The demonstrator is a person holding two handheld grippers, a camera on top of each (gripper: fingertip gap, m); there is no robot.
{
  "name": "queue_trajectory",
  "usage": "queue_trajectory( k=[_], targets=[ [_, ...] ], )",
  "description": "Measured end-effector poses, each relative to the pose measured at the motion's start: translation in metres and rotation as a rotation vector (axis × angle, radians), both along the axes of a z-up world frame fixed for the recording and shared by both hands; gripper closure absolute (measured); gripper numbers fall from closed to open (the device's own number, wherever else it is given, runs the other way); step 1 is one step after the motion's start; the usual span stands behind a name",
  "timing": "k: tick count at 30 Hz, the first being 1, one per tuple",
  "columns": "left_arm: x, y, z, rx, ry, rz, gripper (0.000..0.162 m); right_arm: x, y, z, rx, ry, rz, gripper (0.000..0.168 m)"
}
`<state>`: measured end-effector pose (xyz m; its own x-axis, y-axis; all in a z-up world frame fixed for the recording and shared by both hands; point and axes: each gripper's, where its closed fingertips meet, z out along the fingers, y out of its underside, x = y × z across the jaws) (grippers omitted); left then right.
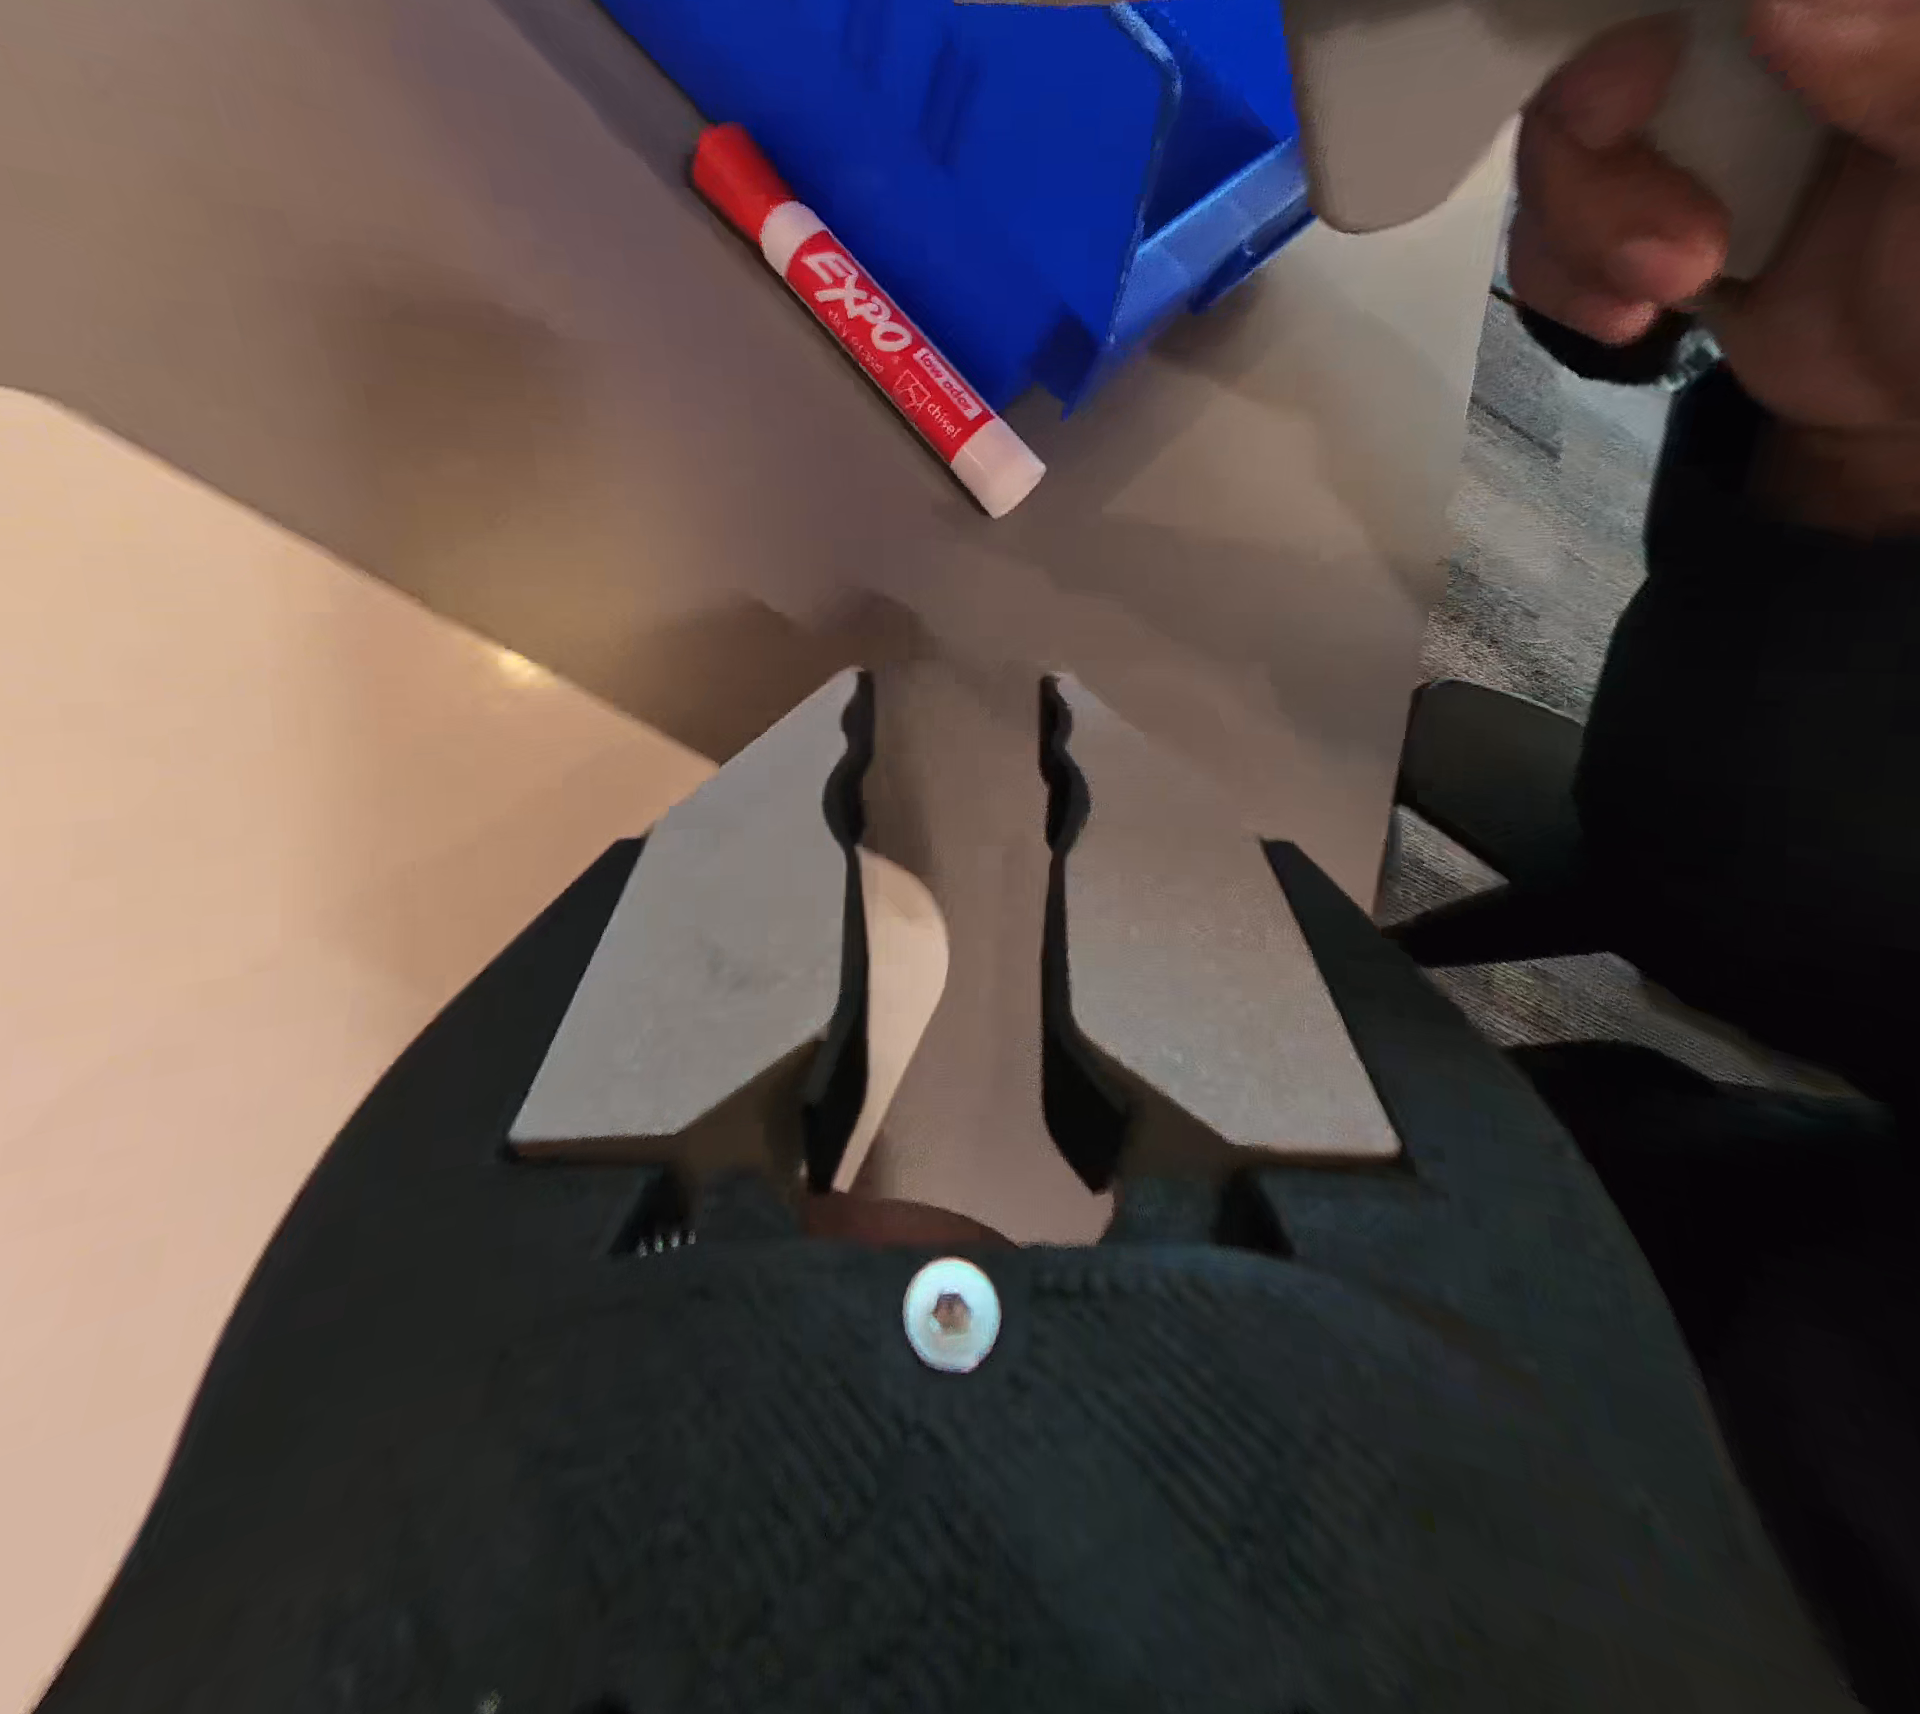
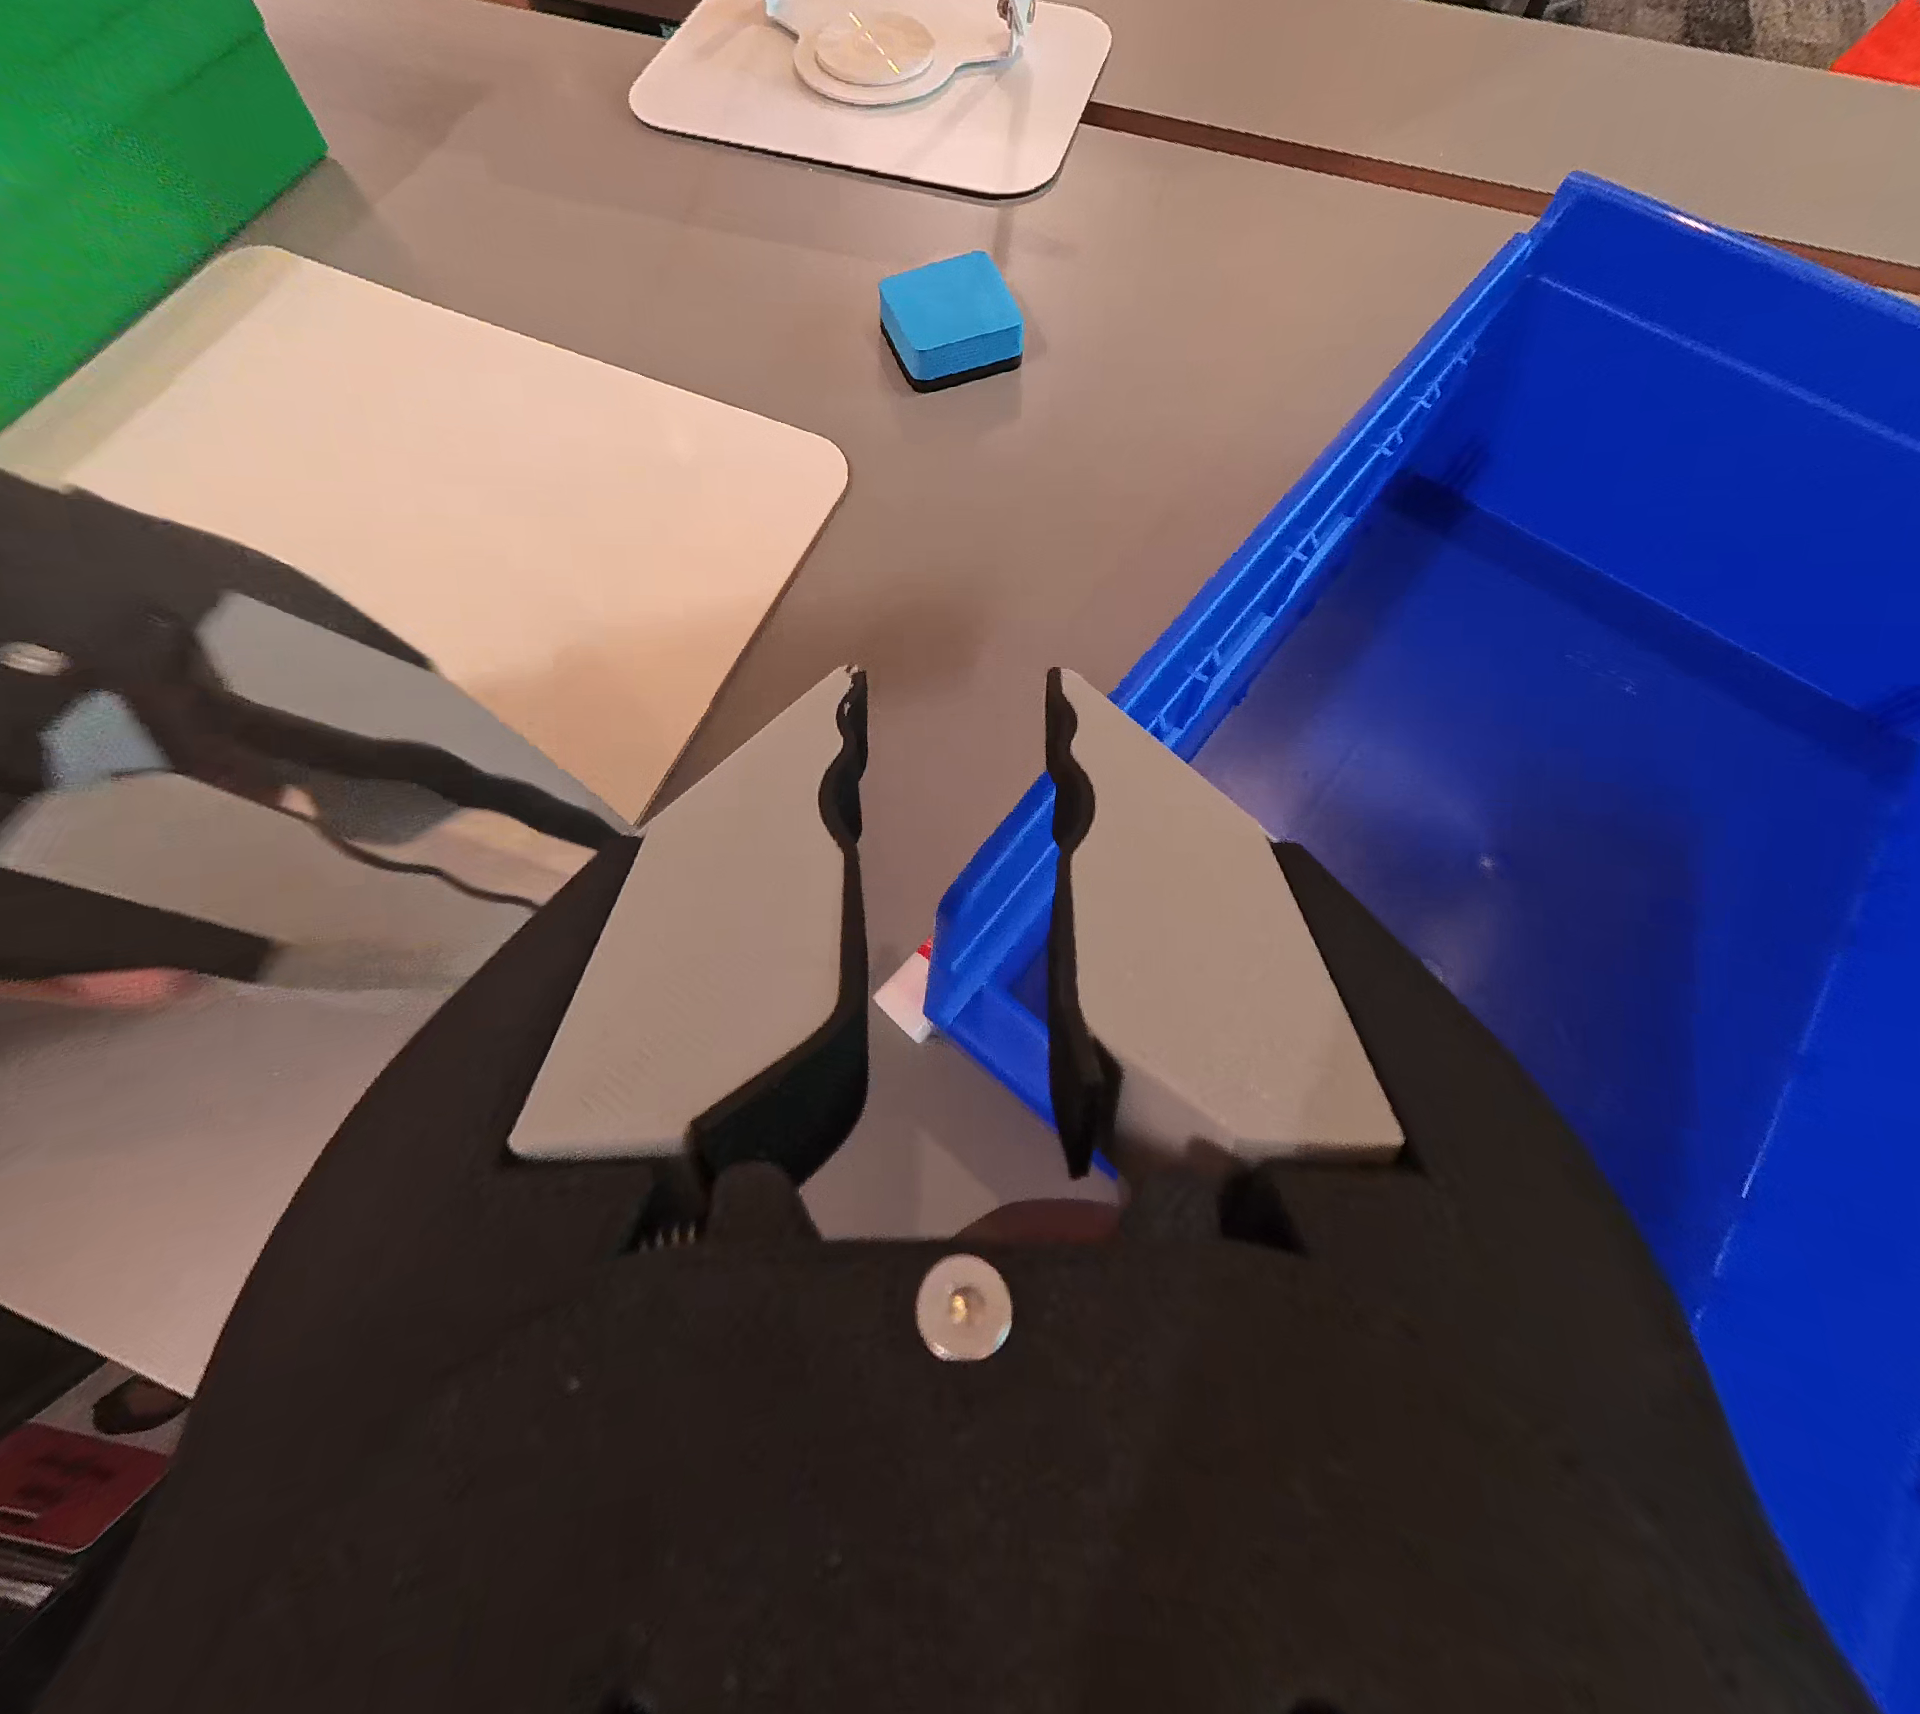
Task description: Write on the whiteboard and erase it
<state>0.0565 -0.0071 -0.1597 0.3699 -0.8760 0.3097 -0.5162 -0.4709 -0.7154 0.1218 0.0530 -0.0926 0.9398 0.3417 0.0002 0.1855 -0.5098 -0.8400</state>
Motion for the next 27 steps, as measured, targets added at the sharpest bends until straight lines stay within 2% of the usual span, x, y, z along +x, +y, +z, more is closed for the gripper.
queue_trajectory(
  k=[3,8,10,11,13,16,17,19,21,22,23,27],
  targets=[
    [-0.046,0.002,0.038,0.052,-0.05,0.065,0.114,0.0,0.0,0.001,0.005,0.014,0.007,0.136],
    [-0.18,0.037,0.133,0.239,-0.067,0.333,0.106,-0.006,0.0,0.002,0.002,0.046,0.037,0.135],
    [-0.247,0.056,0.155,0.284,0.002,0.446,0.109,-0.007,-0.001,0.004,0.008,0.047,0.041,0.135],
    [-0.281,0.067,0.157,0.276,0.058,0.51,0.117,-0.009,-0.001,0.006,0.012,0.054,0.045,0.135],
    [-0.348,0.088,0.144,0.238,0.188,0.652,0.121,-0.013,-0.003,0.009,0.015,0.077,0.061,0.135],
    [-0.433,0.108,0.095,0.138,0.431,0.834,0.088,-0.022,-0.004,0.011,0.012,0.095,0.085,0.134],
    [-0.451,0.108,0.075,0.074,0.501,0.862,0.088,-0.024,-0.005,0.011,0.011,0.091,0.09,0.134],
    [-0.476,0.106,0.038,-0.032,0.627,0.901,0.089,-0.029,-0.006,0.011,0.014,0.078,0.098,0.134],
    [-0.5,0.109,0.016,-0.015,0.793,0.932,0.095,-0.031,-0.007,0.011,0.017,0.064,0.107,0.134],
    [-0.509,0.112,0.01,0.01,0.863,0.94,0.112,-0.031,-0.007,0.012,0.021,0.057,0.106,0.134],
    [-0.513,0.112,0.004,0.009,0.91,0.937,0.12,-0.03,-0.007,0.012,0.025,0.051,0.103,0.134],
    [-0.512,0.111,-0.018,-0.053,0.97,0.887,0.118,-0.023,-0.006,0.016,0.038,0.052,0.087,0.134]
  ],
)
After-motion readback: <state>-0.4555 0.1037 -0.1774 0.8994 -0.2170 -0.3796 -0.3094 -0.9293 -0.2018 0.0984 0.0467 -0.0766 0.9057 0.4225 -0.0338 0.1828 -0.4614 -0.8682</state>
